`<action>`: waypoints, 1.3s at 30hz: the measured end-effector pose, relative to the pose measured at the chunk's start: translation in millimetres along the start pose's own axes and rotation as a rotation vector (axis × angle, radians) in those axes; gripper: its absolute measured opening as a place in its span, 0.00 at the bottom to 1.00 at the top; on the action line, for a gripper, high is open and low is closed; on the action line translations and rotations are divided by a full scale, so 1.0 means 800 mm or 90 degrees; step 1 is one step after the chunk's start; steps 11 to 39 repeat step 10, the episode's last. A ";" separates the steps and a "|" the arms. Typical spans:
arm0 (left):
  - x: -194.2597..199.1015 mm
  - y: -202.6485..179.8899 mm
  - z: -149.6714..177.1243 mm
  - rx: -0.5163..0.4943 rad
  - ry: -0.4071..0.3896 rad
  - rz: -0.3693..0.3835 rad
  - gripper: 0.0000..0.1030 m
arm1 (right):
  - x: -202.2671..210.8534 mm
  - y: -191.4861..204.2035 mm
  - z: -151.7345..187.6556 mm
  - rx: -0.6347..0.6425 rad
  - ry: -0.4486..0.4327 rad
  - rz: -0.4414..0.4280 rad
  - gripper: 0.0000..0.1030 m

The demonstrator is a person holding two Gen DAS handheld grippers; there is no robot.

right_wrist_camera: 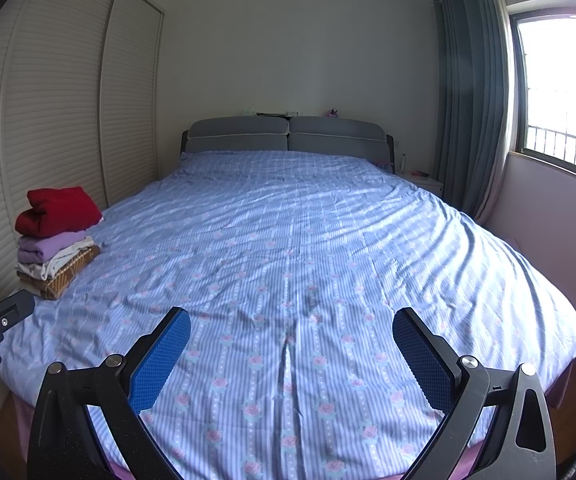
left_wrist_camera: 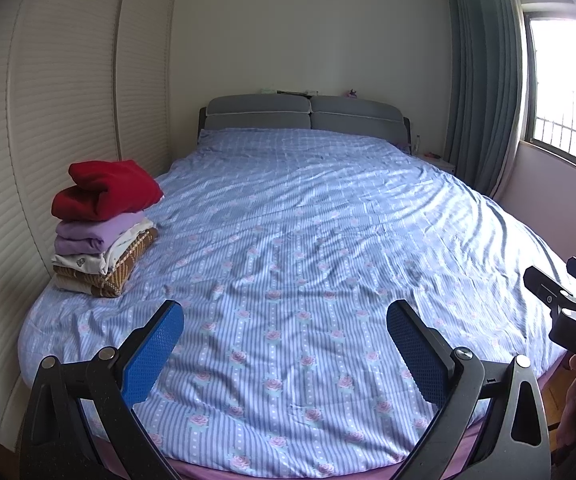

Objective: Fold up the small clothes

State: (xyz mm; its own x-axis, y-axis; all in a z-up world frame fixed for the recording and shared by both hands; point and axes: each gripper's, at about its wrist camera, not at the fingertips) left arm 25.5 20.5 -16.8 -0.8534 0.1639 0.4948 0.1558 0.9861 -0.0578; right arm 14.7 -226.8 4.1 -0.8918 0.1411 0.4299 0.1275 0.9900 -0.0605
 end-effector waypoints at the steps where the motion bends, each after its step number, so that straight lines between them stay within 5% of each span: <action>1: 0.000 0.001 0.000 0.003 -0.002 0.000 1.00 | 0.000 0.000 0.000 0.000 0.000 0.000 0.99; 39: 0.001 0.001 0.000 -0.005 -0.008 0.003 1.00 | -0.001 0.001 0.000 0.000 0.001 0.000 0.99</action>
Point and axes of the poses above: each gripper's, at about its wrist camera, not at the fingertips, and x roughly against the way its jaws point, y to its left, z to its underside, and after that the axes turned 1 degree about x, right-handed
